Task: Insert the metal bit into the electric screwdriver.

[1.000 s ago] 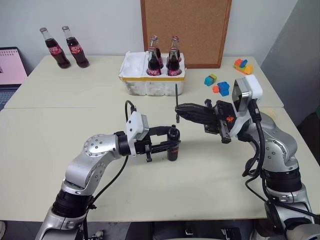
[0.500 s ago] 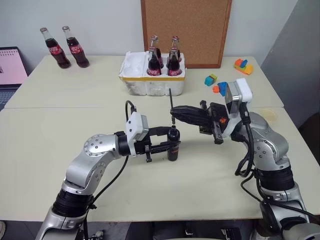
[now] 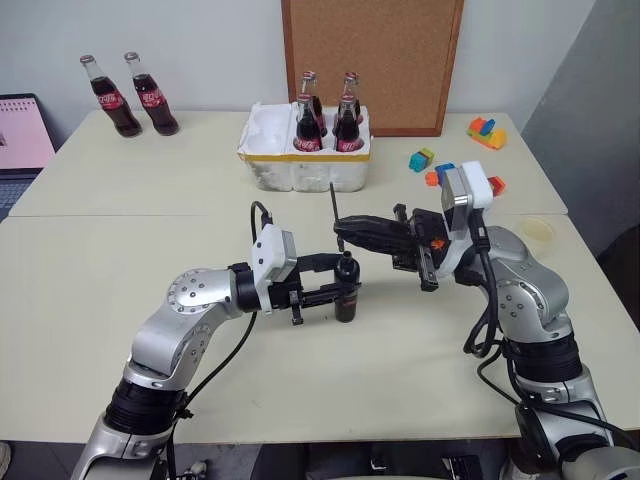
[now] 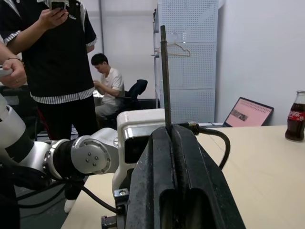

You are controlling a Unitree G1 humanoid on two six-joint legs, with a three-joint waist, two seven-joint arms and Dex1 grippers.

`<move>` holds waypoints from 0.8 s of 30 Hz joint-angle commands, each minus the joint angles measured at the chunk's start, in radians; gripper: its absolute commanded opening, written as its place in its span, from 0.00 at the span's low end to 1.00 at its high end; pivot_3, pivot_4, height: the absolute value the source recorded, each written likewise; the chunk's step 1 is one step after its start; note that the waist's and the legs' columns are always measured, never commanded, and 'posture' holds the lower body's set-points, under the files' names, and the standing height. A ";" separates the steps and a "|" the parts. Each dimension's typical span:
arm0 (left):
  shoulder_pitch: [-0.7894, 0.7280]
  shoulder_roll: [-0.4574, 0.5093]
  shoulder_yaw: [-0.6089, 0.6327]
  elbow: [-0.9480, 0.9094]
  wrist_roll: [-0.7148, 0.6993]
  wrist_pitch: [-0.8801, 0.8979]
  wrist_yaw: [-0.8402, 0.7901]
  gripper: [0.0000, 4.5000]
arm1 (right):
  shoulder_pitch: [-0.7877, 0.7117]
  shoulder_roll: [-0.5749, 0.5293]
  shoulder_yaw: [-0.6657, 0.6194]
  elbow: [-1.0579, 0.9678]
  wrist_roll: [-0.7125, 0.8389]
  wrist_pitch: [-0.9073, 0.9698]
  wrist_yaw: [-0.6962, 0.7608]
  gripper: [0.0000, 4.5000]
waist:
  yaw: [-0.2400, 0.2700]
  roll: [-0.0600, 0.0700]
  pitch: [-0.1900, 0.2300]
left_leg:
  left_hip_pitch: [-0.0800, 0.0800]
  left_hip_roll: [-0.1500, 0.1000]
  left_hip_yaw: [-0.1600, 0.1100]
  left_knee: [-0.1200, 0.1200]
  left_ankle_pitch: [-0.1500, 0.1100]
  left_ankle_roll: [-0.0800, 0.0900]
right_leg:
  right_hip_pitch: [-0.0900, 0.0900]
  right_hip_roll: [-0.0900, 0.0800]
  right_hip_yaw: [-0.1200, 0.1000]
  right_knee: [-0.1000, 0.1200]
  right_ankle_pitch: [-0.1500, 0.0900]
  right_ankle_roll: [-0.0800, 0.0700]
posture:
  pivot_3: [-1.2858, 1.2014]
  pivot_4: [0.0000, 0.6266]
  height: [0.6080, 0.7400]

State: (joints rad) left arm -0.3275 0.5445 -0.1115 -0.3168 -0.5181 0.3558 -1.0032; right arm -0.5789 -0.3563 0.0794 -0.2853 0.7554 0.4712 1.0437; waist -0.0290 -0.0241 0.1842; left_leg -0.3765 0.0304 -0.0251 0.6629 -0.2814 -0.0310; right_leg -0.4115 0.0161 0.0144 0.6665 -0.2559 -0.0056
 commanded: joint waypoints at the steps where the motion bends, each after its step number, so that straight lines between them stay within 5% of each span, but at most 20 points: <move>1: 0.011 0.010 -0.003 -0.012 -0.004 -0.005 -0.025 0.36 | -0.004 -0.015 -0.028 -0.048 0.041 0.021 -0.004 0.00 | 0.000 0.000 0.000 | 0.000 0.000 0.000 0.000 0.000 0.000 | 0.000 0.000 0.000 0.000 0.000 0.000 | 0.52 0.24 1.00; 24: 0.009 0.013 -0.004 -0.009 0.001 -0.008 -0.029 0.36 | 0.039 -0.020 -0.024 0.006 -0.005 -0.029 0.028 0.00 | 0.000 0.000 0.000 | 0.000 0.000 0.000 0.000 0.000 0.000 | 0.000 0.000 0.000 0.000 0.000 0.000 | 0.52 0.24 1.00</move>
State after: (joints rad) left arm -0.3243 0.5467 -0.1102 -0.3124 -0.5153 0.3421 -1.0165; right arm -0.5360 -0.3730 0.0671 -0.2662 0.7482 0.4653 1.0637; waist -0.0290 -0.0241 0.1842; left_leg -0.3764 0.0300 -0.0249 0.6629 -0.2814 -0.0310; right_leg -0.4114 0.0160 0.0143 0.6666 -0.2560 -0.0056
